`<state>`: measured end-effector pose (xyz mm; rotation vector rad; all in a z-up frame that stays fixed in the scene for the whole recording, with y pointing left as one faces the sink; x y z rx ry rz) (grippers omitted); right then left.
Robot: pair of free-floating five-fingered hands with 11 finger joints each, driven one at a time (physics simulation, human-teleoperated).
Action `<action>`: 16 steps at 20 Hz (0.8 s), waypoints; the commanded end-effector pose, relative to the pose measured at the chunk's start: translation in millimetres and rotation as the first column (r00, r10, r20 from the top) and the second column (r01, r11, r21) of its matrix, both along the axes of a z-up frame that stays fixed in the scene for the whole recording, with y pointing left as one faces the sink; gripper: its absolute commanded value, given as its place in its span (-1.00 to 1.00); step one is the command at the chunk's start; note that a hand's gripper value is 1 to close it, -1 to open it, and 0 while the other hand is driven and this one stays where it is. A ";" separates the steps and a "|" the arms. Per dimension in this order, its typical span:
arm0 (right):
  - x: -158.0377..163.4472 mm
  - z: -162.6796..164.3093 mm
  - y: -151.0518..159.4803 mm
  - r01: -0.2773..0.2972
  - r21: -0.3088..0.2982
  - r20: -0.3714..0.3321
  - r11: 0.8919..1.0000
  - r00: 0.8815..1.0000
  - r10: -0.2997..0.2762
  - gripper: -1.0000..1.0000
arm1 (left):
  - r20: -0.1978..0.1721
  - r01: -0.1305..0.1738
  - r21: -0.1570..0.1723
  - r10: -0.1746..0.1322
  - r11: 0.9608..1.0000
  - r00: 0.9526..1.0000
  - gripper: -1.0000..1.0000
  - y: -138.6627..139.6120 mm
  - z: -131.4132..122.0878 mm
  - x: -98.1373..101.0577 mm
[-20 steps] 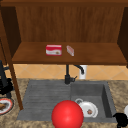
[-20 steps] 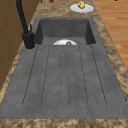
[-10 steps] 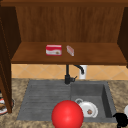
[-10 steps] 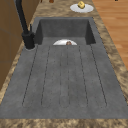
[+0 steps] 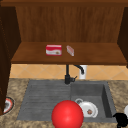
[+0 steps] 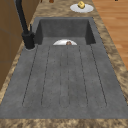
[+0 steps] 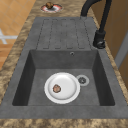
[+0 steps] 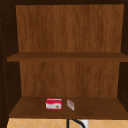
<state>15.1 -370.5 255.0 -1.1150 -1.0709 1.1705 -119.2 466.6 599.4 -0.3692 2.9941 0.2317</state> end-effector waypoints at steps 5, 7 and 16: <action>0.0 0.0 0.0 0.000 0.000 0.000 1.000 1.000 0.000 0.00 | -0.001 0.089 -0.001 -0.089 0.996 0.996 1.00 34.2 -22.9 0.5; 0.0 0.0 0.0 0.000 0.000 0.000 1.000 1.000 0.000 0.00 | -0.001 0.096 -0.002 -0.096 0.995 0.995 1.00 43.5 -23.6 -0.2; 0.0 0.0 0.0 0.000 0.000 0.000 1.000 1.000 0.000 0.00 | 0.001 0.154 -0.003 -0.154 0.988 0.988 1.00 82.2 -21.8 2.7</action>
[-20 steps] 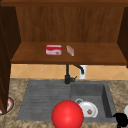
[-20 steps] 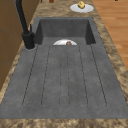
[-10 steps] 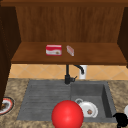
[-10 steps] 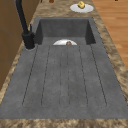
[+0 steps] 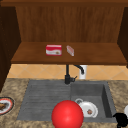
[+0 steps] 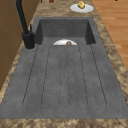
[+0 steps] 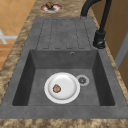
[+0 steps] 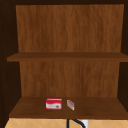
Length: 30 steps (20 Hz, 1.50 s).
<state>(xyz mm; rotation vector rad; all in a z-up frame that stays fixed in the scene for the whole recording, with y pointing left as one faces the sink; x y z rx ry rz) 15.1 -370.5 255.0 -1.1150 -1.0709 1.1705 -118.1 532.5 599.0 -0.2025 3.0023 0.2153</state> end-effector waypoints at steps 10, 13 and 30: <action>0.0 0.0 0.0 0.000 0.000 0.000 1.000 1.000 0.000 0.00 | 0.009 0.119 -0.002 -0.119 0.993 0.993 1.00 58.6 -19.2 5.2; 0.0 0.0 0.0 0.000 0.000 0.000 1.000 1.000 0.000 0.00 | 0.002 0.115 -0.002 -0.115 0.993 0.993 1.00 67.6 -21.8 1.9; 0.0 0.0 0.0 0.000 0.000 0.000 1.000 1.000 0.000 0.00 | -0.011 0.151 0.110 -0.151 0.982 0.988 -1.00 161.0 -107.9 -11.6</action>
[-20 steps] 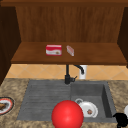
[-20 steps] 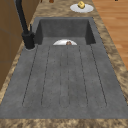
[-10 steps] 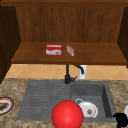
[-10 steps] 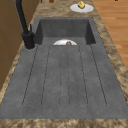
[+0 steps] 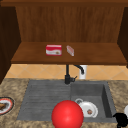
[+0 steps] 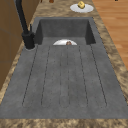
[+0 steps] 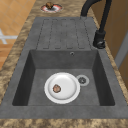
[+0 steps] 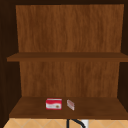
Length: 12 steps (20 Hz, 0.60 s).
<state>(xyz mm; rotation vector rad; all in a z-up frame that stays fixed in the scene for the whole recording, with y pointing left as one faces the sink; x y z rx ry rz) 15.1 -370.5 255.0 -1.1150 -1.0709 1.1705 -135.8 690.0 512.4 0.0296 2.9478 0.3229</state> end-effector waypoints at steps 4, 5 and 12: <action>0.0 0.0 0.0 0.000 0.000 0.000 1.000 1.000 0.000 0.00 | -0.051 -0.008 0.074 0.012 0.997 0.999 -1.00 -1.6 -40.9 23.4; 0.0 0.0 0.0 0.000 0.000 0.000 1.000 1.000 0.000 0.00 | -0.050 -0.012 0.090 0.016 0.996 0.999 -1.00 -6.2 -44.3 27.5; 0.0 0.0 0.0 0.000 0.000 0.000 1.000 1.000 0.000 0.00 | -0.061 -0.010 0.161 0.020 0.987 0.998 -1.00 -10.3 -70.1 58.9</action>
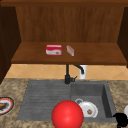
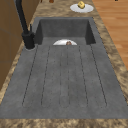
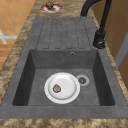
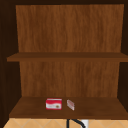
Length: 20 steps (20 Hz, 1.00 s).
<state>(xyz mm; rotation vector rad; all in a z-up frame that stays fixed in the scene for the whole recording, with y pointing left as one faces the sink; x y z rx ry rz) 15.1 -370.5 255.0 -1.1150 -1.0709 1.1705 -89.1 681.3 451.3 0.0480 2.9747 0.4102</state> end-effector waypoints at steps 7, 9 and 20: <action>0.0 0.0 0.0 0.000 0.000 0.000 1.000 1.000 0.000 0.00 | -0.004 -0.001 0.188 0.002 0.982 1.000 -1.00 -0.5 -30.0 37.1; 0.0 0.0 0.0 0.000 0.000 0.000 1.000 1.000 0.000 0.00 | -0.005 0.001 0.206 0.000 0.979 1.000 -1.00 -0.4 -37.5 42.3; 0.0 0.0 0.0 0.000 0.000 0.000 1.000 1.000 0.000 0.00 | -0.009 0.002 0.283 0.001 0.959 1.000 -1.00 -8.5 -77.5 54.3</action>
